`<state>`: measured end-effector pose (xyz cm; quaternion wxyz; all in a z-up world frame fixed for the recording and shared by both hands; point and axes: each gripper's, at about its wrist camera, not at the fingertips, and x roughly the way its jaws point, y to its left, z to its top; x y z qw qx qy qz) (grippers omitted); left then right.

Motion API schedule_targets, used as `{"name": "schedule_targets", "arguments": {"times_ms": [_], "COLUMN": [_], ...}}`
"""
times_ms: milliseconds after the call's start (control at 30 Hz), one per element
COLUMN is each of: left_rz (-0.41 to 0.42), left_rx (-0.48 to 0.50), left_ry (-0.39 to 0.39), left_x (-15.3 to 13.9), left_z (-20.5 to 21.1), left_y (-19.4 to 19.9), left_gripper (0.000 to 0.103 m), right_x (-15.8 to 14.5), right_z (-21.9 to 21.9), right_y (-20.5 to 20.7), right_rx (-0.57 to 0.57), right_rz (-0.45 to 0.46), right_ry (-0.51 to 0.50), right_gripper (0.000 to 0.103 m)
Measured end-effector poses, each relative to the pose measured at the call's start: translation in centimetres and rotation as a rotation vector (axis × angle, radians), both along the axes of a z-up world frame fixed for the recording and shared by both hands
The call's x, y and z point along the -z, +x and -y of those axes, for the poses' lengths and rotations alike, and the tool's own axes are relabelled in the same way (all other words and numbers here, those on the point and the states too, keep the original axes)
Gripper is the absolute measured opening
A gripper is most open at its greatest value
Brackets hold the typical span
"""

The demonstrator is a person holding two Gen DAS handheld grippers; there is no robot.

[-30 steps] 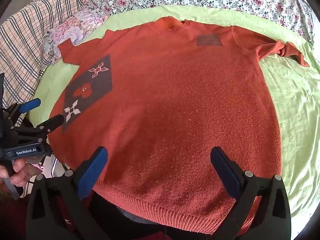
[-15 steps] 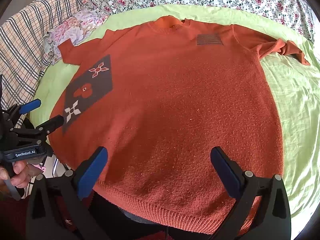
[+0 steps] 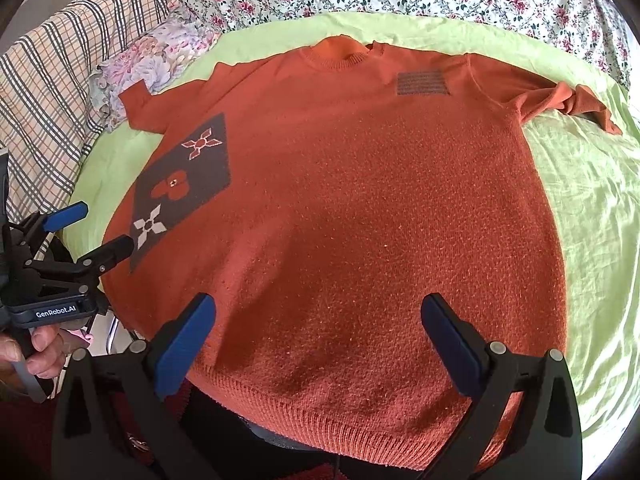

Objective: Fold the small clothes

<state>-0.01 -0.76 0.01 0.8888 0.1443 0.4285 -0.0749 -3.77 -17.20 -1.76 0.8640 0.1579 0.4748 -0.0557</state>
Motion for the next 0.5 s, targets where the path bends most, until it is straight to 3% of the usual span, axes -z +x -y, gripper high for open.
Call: {"name": "schedule_targets", "arguments": {"times_ms": [500], "left_rz": [0.027], "left_rx": [0.023], "left_ry": [-0.05], "left_x": [-0.31], "left_z": [0.11], "left_y": [0.2], "left_gripper": [0.102], "right_x": [-0.02], "right_z": [0.2], "right_y": [0.1], "right_rx": [0.005], "right_rz": [0.006], "right_ry": [0.013], "right_gripper": [0.102]}}
